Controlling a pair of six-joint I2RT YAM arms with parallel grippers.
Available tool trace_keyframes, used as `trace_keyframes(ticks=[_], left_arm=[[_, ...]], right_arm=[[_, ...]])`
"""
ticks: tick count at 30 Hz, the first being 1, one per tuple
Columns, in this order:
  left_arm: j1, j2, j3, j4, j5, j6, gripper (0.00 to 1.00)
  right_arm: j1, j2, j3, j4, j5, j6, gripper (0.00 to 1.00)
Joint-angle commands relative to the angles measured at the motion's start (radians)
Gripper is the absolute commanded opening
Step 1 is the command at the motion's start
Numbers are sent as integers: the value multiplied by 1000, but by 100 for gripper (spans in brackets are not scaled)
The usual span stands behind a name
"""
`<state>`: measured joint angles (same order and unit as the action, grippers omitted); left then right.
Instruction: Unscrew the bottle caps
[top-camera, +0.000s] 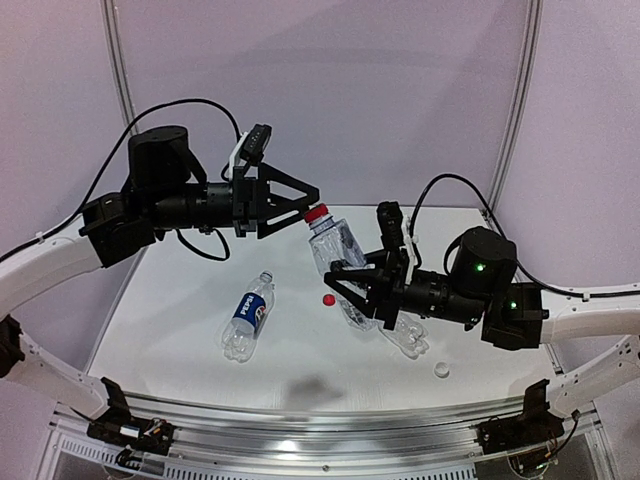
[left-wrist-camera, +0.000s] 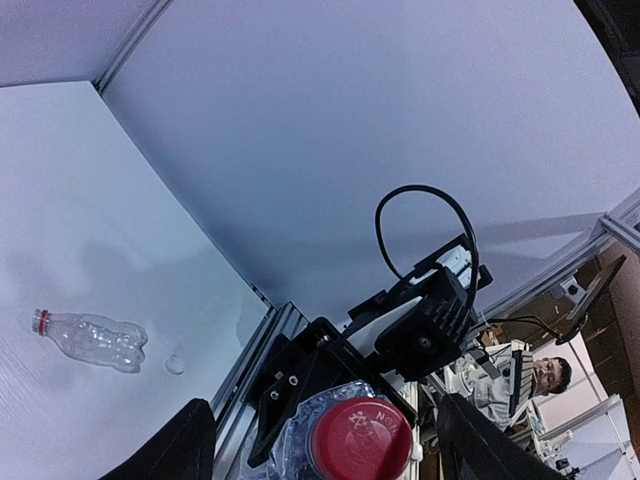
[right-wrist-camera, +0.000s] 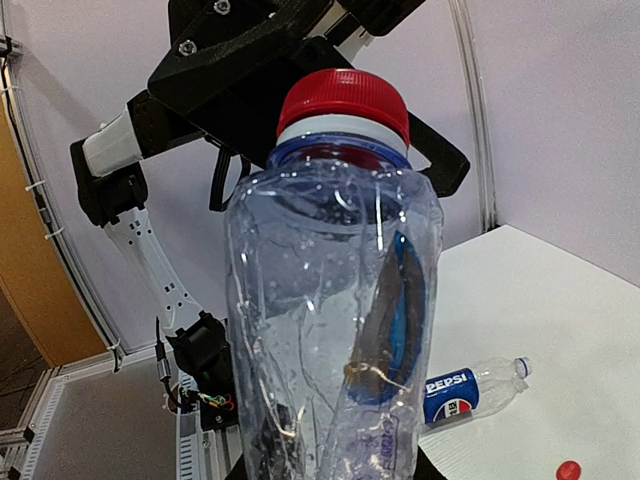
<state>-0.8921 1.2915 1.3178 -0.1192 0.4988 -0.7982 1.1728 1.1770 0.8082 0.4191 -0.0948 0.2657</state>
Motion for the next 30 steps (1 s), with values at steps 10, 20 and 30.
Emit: trace_keyframes(ticks=[10,20,30], left_arm=[[-31,29,77,-70,41,72,40],[-50,13,75,-151,-51,100,64],[-47,-23,56,-188,-107,116,60]], right_arm=[[-7,45,33,32,-12,27,0],[-7,54,48,35,-17,24,0],[-7,49,49,36,-25,31,0]])
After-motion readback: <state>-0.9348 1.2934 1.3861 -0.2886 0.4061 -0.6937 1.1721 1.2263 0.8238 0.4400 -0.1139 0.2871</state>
